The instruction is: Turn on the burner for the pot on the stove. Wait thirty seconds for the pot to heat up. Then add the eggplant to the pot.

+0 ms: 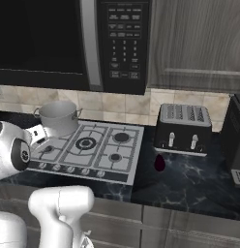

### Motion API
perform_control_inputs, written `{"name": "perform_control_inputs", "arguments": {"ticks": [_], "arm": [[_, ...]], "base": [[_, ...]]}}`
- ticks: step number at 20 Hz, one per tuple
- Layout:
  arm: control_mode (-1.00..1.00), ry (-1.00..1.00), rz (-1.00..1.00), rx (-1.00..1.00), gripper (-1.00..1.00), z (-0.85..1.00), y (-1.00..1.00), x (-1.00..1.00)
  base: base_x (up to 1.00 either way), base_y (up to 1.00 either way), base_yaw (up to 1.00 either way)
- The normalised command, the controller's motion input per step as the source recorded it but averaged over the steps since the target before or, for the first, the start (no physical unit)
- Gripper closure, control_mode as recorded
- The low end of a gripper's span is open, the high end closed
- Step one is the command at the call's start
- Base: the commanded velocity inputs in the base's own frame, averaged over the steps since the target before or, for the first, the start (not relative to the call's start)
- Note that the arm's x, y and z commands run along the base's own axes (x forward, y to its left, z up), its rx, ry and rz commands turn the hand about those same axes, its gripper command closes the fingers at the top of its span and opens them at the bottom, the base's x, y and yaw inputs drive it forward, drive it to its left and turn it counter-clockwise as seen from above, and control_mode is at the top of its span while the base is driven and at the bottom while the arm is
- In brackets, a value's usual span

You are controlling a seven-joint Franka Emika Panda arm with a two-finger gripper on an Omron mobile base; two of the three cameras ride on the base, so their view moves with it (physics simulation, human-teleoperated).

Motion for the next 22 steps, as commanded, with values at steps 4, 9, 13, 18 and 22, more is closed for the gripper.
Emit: {"name": "perform_control_inputs", "arguments": {"ticks": [4,9,13,18,22], "arm": [[-1.00,-0.01,-0.18,0.00,1.00,0.69,-0.05,-0.19],[-1.00,0.00,-0.06,0.05,1.00,0.91,-0.11,-0.13],[-1.00,0.07,0.00,0.19,1.00,0.83,-0.10,-0.12],[-1.00,0.19,0.00,0.38,1.00,0.42,-0.45,-0.31],[-1.00,0.01,0.00,0.04,1.00,0.00,-0.16,-0.08]], "base": [[0.00,0.00,0.00],[0.00,0.00,0.00],[0.00,0.00,0.00],[0.00,0.00,0.00],[0.00,0.00,0.00]]}}
